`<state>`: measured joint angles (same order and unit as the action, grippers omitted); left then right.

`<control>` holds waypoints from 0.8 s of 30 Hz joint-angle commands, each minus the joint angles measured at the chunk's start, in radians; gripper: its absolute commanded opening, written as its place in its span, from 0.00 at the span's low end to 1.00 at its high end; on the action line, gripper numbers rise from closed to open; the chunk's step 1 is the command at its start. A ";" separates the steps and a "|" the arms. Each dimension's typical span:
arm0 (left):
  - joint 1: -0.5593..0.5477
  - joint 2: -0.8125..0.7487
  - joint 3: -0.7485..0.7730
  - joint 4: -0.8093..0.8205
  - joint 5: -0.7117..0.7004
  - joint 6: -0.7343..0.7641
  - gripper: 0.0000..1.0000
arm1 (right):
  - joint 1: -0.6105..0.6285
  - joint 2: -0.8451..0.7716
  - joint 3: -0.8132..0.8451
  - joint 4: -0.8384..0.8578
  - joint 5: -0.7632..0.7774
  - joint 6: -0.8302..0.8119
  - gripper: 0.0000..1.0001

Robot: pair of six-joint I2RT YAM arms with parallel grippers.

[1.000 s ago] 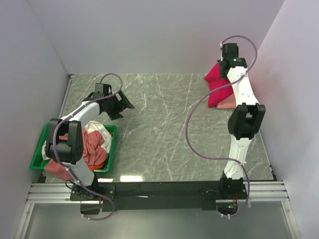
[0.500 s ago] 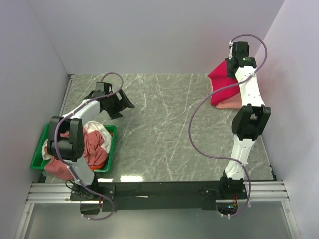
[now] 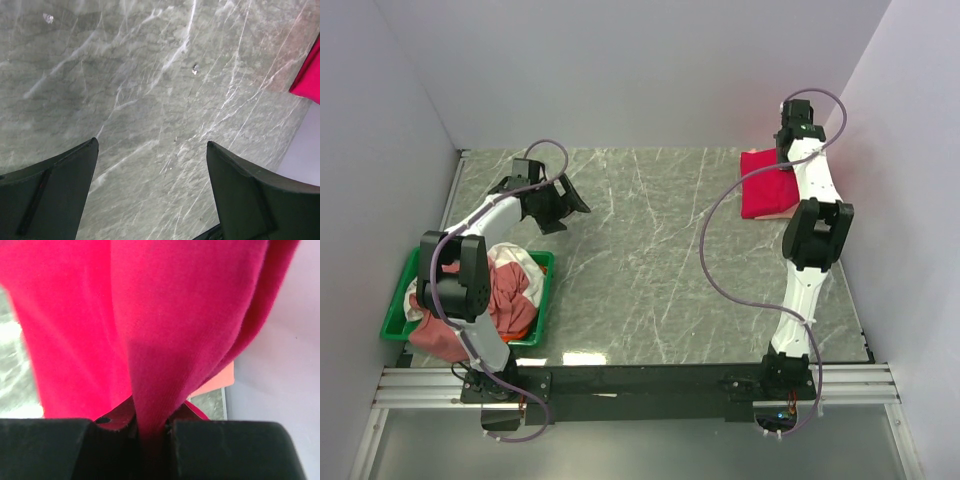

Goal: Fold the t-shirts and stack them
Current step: Neatly place the folded tshirt to the corner

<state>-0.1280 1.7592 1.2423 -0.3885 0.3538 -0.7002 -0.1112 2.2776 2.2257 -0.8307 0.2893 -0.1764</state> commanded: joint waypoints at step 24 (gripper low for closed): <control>-0.001 0.040 0.158 -0.131 -0.013 0.068 0.95 | -0.077 0.085 0.066 0.174 0.269 -0.021 0.47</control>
<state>-0.1280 1.7981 1.3491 -0.5056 0.3424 -0.6575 -0.1688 2.3798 2.2444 -0.7433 0.4713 -0.1944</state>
